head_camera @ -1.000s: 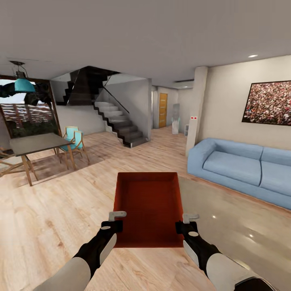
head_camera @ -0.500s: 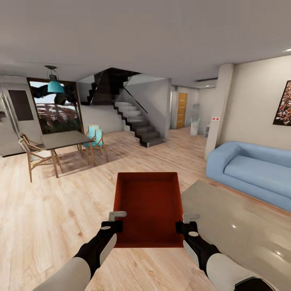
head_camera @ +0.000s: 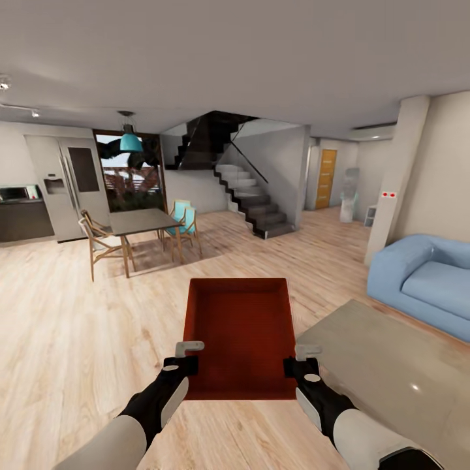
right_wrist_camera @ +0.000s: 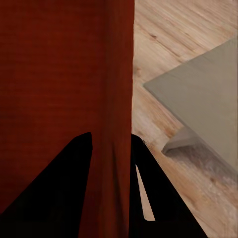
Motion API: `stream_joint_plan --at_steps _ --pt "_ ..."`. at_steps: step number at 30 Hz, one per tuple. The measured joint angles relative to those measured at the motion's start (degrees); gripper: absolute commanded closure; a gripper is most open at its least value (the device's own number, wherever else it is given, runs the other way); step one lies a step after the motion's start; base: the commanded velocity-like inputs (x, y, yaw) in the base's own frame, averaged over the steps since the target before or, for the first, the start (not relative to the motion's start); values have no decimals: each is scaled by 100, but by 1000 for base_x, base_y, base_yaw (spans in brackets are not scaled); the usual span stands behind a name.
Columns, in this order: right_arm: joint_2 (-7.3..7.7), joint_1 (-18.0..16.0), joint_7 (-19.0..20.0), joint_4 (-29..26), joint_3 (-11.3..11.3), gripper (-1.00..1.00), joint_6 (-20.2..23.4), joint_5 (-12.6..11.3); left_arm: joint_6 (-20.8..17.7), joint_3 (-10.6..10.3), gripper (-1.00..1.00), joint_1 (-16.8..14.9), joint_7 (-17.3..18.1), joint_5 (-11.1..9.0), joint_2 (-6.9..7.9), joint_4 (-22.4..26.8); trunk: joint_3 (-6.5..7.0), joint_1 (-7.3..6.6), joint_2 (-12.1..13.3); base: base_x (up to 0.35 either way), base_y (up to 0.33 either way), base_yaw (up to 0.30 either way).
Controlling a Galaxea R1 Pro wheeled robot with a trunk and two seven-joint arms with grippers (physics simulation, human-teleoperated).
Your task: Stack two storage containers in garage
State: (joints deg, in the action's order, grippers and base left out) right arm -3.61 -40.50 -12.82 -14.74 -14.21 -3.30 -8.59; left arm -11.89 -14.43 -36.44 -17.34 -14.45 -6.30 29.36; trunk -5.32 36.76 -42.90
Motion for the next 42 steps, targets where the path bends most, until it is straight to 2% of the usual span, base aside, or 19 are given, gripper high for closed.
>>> stream_joint_plan --at_steps 8,16,42 --pt "0 0 1 0 0 100 6 -2 -7 -1 100 0 -3 -3 0 1 0 0 0 0 0 290" --pt "1 1 0 -1 -4 100 16 -2 -7 -3 100 -1 -5 -11 -1 -8 0 0 0 15 0 62" --pt "-10 0 -1 0 12 100 16 1 -43 16 100 3 2 17 7 26 0 -3 -1 308 0 0"
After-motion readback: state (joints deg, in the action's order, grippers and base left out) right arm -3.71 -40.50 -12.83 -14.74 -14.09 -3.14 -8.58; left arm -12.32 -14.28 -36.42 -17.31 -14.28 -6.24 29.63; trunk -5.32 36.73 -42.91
